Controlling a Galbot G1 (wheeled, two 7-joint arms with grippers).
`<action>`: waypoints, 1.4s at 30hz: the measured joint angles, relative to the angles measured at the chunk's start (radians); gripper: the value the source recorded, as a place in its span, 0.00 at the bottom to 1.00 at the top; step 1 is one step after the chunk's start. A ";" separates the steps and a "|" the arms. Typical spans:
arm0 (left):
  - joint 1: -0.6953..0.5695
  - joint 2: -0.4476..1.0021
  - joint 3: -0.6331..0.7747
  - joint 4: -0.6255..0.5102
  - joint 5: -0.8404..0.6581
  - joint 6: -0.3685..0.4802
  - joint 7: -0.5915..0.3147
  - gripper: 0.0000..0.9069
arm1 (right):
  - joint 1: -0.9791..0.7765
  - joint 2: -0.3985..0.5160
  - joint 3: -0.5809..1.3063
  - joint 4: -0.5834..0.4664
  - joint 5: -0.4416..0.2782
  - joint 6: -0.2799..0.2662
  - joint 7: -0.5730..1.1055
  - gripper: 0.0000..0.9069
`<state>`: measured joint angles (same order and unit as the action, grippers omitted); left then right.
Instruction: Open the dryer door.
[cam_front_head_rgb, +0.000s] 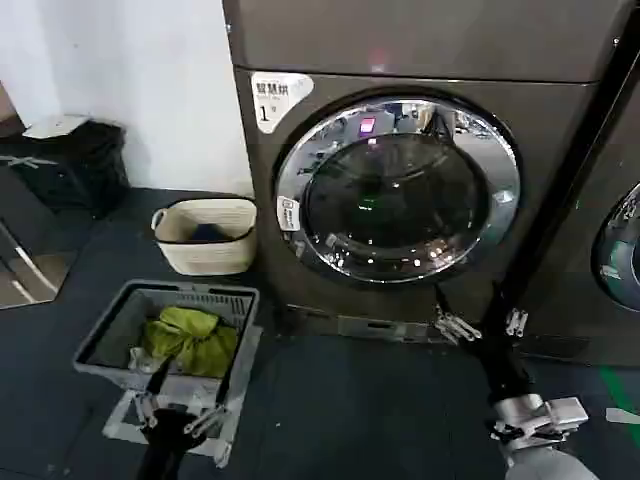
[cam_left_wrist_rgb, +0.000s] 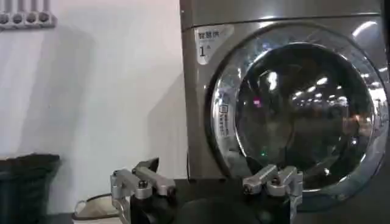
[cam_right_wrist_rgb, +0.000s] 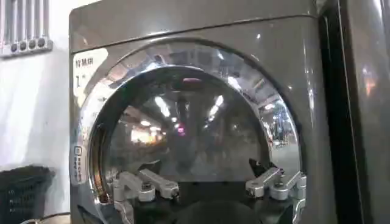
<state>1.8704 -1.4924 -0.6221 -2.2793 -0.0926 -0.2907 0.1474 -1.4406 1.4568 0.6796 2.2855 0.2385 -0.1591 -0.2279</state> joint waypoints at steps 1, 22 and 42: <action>0.000 0.000 0.000 -0.001 0.000 0.000 -0.001 1.00 | 0.006 -0.005 -0.001 -0.006 0.009 -0.006 -0.016 1.00; 0.012 0.000 -0.003 -0.026 0.046 0.088 0.026 1.00 | 0.271 -0.176 -0.119 -0.242 0.086 -0.046 -0.228 1.00; 0.014 -0.005 -0.002 -0.025 0.044 0.107 0.027 1.00 | 0.510 -0.238 -0.302 -0.425 0.096 -0.059 -0.246 1.00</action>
<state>1.8844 -1.4971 -0.6245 -2.3040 -0.0482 -0.1840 0.1748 -0.9302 1.2193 0.3775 1.8609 0.3341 -0.2179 -0.4743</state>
